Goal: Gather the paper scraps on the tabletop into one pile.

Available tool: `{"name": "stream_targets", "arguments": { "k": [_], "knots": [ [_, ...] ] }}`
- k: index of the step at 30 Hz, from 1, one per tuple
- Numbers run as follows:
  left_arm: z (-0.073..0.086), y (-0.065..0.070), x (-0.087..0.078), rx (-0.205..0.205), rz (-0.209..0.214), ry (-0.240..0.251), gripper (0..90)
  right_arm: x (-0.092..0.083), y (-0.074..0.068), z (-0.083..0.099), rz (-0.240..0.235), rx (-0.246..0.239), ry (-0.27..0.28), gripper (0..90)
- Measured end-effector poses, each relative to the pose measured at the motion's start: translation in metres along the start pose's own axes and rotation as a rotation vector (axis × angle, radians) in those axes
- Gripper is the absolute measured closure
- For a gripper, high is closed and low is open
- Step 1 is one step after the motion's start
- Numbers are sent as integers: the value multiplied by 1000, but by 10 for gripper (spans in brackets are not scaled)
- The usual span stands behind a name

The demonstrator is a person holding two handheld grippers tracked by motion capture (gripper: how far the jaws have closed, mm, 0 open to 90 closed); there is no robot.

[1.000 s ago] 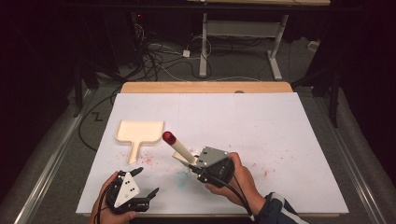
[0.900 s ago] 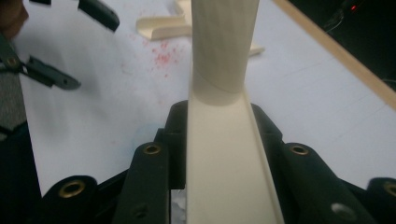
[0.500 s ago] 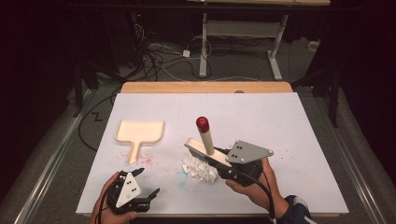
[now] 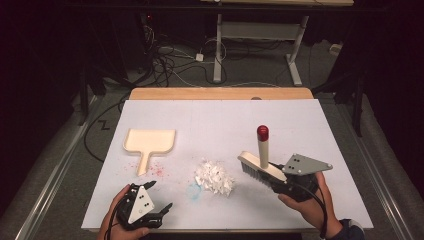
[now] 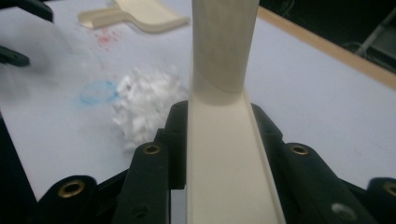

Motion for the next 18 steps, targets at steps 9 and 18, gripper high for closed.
{"name": "stream_targets", "arguments": {
  "k": [9,18],
  "knots": [
    [0,1,3,15,-4,-20,175,-15,18,35,-52,54,-55,674],
    [0,2,5,17,1,-23,175,-16,10,59,-282,137,-199,666]
  ]
}}
Point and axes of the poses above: each handheld gripper's, and its own axes: x roughly forward along the jaws, z roughly out of its underside, y roughly to its right, the point moved 9 cm from there along x, roughly forward along the jaws, and after that the axes turned 6 degrees about z, right-handed, at the moved point
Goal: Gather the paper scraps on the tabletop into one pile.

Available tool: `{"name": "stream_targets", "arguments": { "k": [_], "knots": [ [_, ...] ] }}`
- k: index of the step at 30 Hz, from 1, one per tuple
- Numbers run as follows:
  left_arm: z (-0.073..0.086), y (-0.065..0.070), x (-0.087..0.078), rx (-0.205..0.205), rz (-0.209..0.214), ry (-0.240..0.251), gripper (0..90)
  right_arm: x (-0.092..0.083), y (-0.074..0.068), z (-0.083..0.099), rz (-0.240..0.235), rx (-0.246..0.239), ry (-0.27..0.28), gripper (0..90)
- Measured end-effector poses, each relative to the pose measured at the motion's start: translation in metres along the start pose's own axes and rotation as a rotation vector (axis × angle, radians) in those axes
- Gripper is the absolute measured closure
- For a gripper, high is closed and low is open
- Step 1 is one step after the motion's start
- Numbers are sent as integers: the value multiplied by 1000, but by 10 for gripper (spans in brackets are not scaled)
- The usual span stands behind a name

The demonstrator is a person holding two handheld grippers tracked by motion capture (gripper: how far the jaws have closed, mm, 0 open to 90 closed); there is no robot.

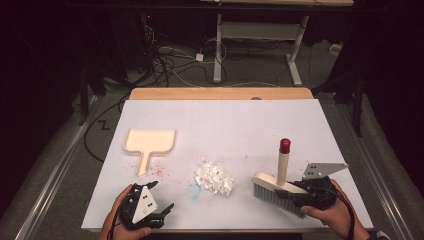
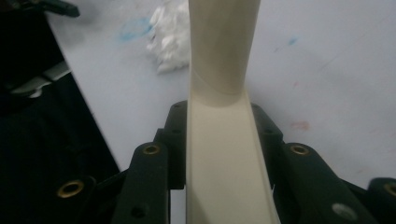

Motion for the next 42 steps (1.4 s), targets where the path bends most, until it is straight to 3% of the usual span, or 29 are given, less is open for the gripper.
{"name": "stream_targets", "arguments": {
  "k": [1,4,9,15,21,22,25,27,30,32,36,39,42],
  "knots": [
    [0,0,0,2,2,-2,175,2,4,1,-6,11,-13,656],
    [-1,0,3,-3,7,-4,175,9,24,-1,33,47,-38,641],
    [0,0,8,-7,18,-15,174,21,57,-6,73,51,-89,565],
    [1,1,10,-9,25,-24,175,42,82,-11,108,-42,-182,495],
    [1,1,10,-5,32,-30,175,52,88,-25,126,-165,-200,466],
    [1,2,10,-6,33,-28,175,53,89,-26,151,-180,-207,447],
    [2,2,9,-5,33,-29,174,52,103,-29,313,-231,-226,385],
    [2,2,8,-5,28,-23,175,48,105,-33,352,-222,-180,358],
    [0,1,6,0,23,-12,175,39,101,-40,433,-199,-43,303],
    [0,3,5,2,23,-8,174,30,89,-40,430,-202,58,286],
    [-1,3,3,-2,21,3,174,12,66,-29,531,-206,218,239],
    [-3,1,1,-7,12,15,165,0,52,-14,600,-214,273,215],
    [-3,-1,2,-15,8,17,164,-8,42,1,596,-189,318,207]
  ]
}}
Point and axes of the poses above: each handheld gripper's, and its own axes: x roughly forward along the jaws, z roughly out of its underside, y roughly to its right, the point moved 9 cm from there along x, roughly forward along the jaws, and after that the axes turned 6 degrees about z, right-handed, at the moved point
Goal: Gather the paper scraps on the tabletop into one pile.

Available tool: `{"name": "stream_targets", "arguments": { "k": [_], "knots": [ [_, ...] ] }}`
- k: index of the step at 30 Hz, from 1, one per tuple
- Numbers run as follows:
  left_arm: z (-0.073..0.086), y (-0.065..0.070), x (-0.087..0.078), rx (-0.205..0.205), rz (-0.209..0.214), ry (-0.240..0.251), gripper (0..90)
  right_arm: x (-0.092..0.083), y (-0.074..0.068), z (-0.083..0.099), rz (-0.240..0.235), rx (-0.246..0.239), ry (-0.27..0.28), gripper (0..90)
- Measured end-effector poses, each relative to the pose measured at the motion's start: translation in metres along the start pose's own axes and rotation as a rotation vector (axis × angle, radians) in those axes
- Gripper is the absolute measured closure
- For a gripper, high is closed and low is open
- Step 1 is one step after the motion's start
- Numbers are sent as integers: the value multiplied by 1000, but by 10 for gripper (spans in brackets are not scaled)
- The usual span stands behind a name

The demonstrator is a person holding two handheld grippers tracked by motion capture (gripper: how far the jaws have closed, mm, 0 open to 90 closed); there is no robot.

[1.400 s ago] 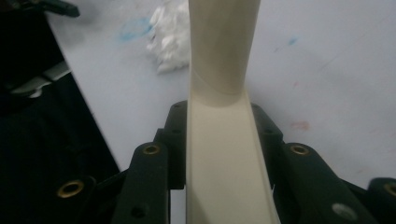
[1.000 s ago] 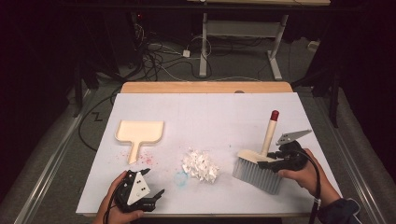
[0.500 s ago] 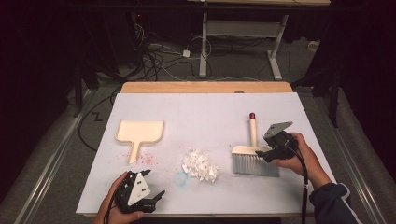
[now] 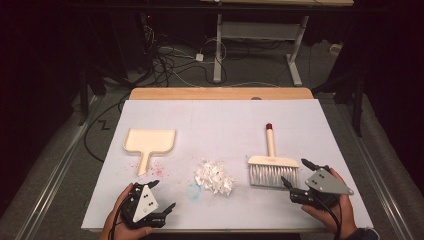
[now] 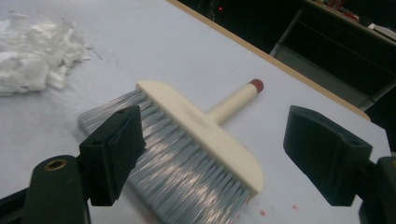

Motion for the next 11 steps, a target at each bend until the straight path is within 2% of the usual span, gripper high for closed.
{"name": "stream_targets", "arguments": {
  "k": [4,11],
  "knots": [
    [-1,0,3,5,-2,-11,165,-8,-2,10,15,-4,-6,205],
    [-3,-4,7,0,-8,-11,164,-10,-1,7,31,-2,12,207]
  ]
}}
Point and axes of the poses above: each handheld gripper's, and its own axes: x roughly forward along the jaws, z roughly out of its underside, y roughly to its right, the point moved 9 cm from there along x, roughly forward along the jaws, and after that the axes turned 6 degrees about z, right-handed, at the moved point
